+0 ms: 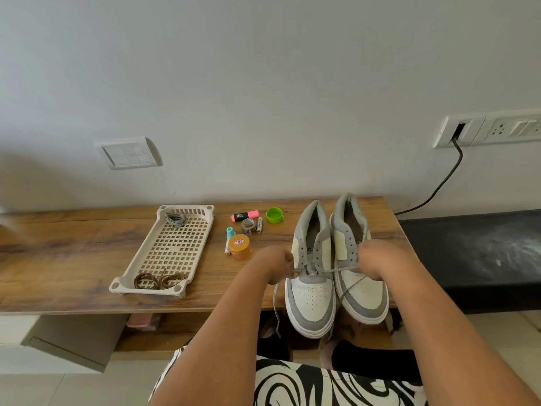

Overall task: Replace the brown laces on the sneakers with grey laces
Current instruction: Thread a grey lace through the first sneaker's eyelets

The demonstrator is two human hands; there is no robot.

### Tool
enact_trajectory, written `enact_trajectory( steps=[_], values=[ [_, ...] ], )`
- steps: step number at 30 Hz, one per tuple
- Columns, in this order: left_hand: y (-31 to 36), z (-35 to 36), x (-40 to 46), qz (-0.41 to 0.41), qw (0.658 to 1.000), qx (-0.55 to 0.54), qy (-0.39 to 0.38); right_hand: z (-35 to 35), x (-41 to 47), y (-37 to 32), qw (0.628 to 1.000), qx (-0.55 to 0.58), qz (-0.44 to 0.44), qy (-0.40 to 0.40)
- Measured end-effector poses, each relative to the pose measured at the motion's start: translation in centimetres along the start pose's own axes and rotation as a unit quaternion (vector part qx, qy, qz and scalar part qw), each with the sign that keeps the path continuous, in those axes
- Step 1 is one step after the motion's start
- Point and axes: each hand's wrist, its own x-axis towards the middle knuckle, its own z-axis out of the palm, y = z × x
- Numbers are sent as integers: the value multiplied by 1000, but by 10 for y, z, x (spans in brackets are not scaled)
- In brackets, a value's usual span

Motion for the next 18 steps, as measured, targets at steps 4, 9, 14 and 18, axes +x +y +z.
enact_trajectory(
  steps=[4,9,14,18],
  values=[
    [-3,0,1,-12,1000,-7,0,-4,2,9,997,-15,62,30],
    [-2,0,0,-13,1000,-14,-9,1,5,-10,984,107,-29,138],
    [-3,-1,2,0,999,-33,-10,22,11,-36,972,185,-104,103],
    [-3,0,3,2,1000,-28,-13,24,11,-33,967,201,-117,100]
  ],
)
